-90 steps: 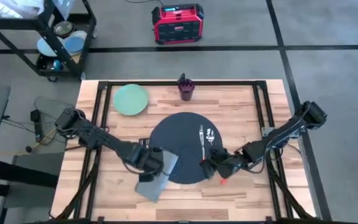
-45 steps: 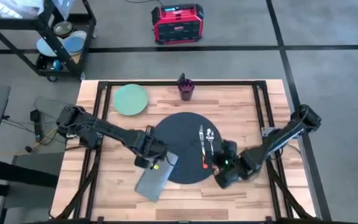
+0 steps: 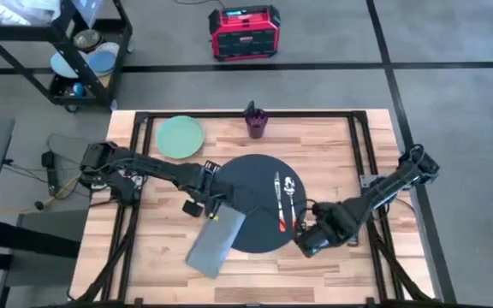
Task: Set table place
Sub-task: Put the orange fork on the table napkin
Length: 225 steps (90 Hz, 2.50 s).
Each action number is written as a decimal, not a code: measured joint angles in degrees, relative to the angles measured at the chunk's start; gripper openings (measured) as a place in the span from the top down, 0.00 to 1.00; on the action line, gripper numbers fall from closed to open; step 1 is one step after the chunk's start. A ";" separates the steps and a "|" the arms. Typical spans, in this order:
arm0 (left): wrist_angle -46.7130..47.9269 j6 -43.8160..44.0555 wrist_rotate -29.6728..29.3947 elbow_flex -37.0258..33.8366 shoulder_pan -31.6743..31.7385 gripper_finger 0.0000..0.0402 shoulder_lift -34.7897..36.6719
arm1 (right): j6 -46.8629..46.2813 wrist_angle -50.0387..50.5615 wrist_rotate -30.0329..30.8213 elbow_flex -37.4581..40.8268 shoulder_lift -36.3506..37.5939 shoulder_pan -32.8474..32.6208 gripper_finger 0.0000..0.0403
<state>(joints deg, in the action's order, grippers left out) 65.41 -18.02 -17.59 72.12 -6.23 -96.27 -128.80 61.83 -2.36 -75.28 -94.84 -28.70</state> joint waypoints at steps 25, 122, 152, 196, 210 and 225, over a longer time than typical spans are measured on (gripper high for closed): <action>1.28 -2.31 2.30 -0.57 2.17 0.75 1.97 | -0.19 -21.81 0.89 13.93 1.25 3.05 1.00; -18.17 17.72 7.90 -15.39 5.47 0.75 18.44 | 89.73 7.80 -9.47 20.88 13.92 3.74 0.72; -19.01 25.27 8.36 -15.39 3.48 0.75 18.42 | 93.85 -3.43 -10.84 27.98 13.92 2.25 0.47; -21.83 35.10 8.31 -18.08 -0.12 0.75 18.37 | 109.25 -12.14 -8.58 29.37 7.29 5.24 0.48; -21.94 37.00 8.29 -19.55 -0.85 0.74 18.36 | 109.34 -15.76 -9.97 30.03 4.17 4.04 0.50; -22.45 39.86 8.29 -21.45 -1.54 0.74 18.36 | 107.42 -19.20 -9.89 29.94 3.02 2.82 0.50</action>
<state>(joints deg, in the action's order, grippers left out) 42.96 21.84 -9.30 50.67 -7.78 -77.91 -21.38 42.63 -12.25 -45.35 -91.83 -25.88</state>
